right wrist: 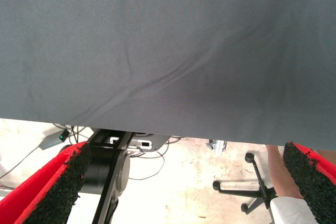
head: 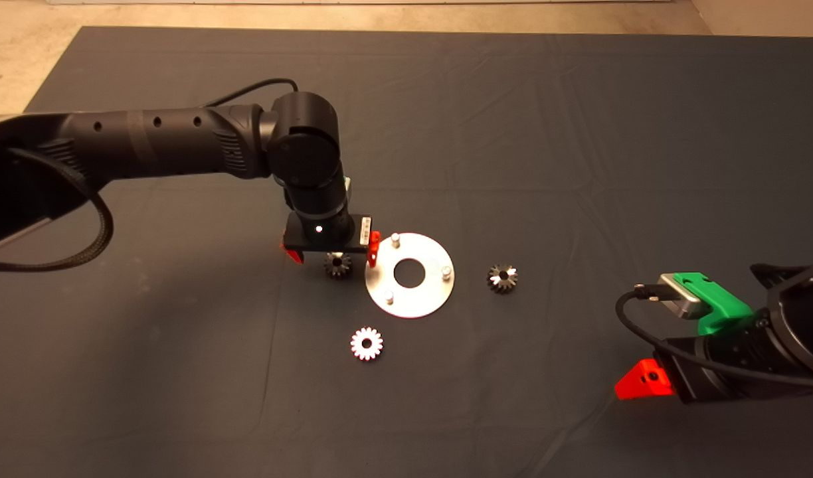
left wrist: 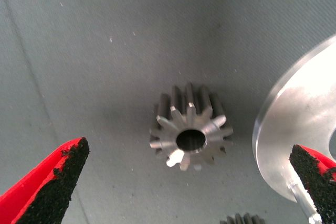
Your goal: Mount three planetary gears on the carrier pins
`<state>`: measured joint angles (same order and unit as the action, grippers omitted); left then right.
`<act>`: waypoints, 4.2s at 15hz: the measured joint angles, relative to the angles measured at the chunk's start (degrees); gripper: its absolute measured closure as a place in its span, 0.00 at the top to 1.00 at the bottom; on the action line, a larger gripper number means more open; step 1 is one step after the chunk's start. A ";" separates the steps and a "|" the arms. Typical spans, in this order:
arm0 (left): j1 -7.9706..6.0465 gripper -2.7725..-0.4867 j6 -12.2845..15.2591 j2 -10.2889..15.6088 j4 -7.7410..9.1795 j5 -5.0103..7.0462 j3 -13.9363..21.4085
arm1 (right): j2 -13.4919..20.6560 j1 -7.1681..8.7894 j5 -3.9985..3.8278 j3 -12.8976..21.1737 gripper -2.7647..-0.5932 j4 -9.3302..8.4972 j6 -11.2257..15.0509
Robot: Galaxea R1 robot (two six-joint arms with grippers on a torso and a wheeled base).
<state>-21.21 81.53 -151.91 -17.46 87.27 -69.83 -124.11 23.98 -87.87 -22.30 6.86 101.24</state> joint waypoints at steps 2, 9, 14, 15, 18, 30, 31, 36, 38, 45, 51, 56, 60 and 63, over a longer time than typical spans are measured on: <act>0.35 1.00 -0.46 -0.18 -0.23 0.01 -0.54 | 0.00 0.00 0.00 0.00 0.98 0.00 0.00; 2.41 0.89 -1.46 -0.51 -0.60 -0.06 -2.22 | 0.02 0.00 0.00 0.00 0.98 0.00 0.00; 2.54 0.83 -1.52 -0.63 -0.59 -0.26 -2.46 | 0.02 -0.02 0.00 0.00 0.98 -0.01 0.00; 2.60 0.80 -1.55 -0.66 -0.60 -0.49 -2.46 | 0.02 0.00 0.00 0.00 0.98 0.00 0.00; 2.63 0.76 -1.59 -0.66 -0.60 -0.73 -2.46 | 0.02 0.00 0.00 0.00 0.98 0.00 0.00; 2.97 0.58 -1.57 -0.92 -0.89 -0.21 -2.46 | 0.02 0.00 0.00 0.00 0.98 0.00 0.00; 2.96 0.58 -1.57 -0.94 -0.89 -0.21 -2.46 | 0.02 0.00 0.00 0.00 0.98 0.00 0.00; 2.96 0.52 -1.50 -0.94 -0.89 -0.30 -2.46 | 0.02 0.00 0.00 0.00 0.98 0.00 0.00; 2.96 0.45 -1.46 -0.94 -0.89 -0.32 -2.46 | 0.02 -0.01 0.00 0.00 0.98 0.00 0.00; 2.96 0.45 -1.46 -0.79 -1.01 -0.83 -3.52 | 0.02 -0.01 0.00 0.00 0.98 0.00 0.00; 2.96 0.39 -1.46 -0.82 -1.17 -2.22 -4.04 | 0.02 -0.02 0.00 0.00 0.98 0.00 0.00; 2.96 0.30 -1.49 -0.81 -1.18 -2.19 -4.04 | 0.02 0.00 0.00 0.00 0.98 0.00 0.00; 2.96 0.25 -1.49 -0.82 -1.19 -2.07 -4.04 | 0.02 -0.02 0.00 0.00 0.98 0.00 0.00; 2.96 0.23 -1.52 -1.01 -1.22 -1.78 -4.06 | 0.00 -0.02 0.00 0.00 0.98 0.00 0.00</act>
<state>-18.25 80.01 -152.92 -18.68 85.49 -73.89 -124.11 23.96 -87.87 -22.30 6.86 101.24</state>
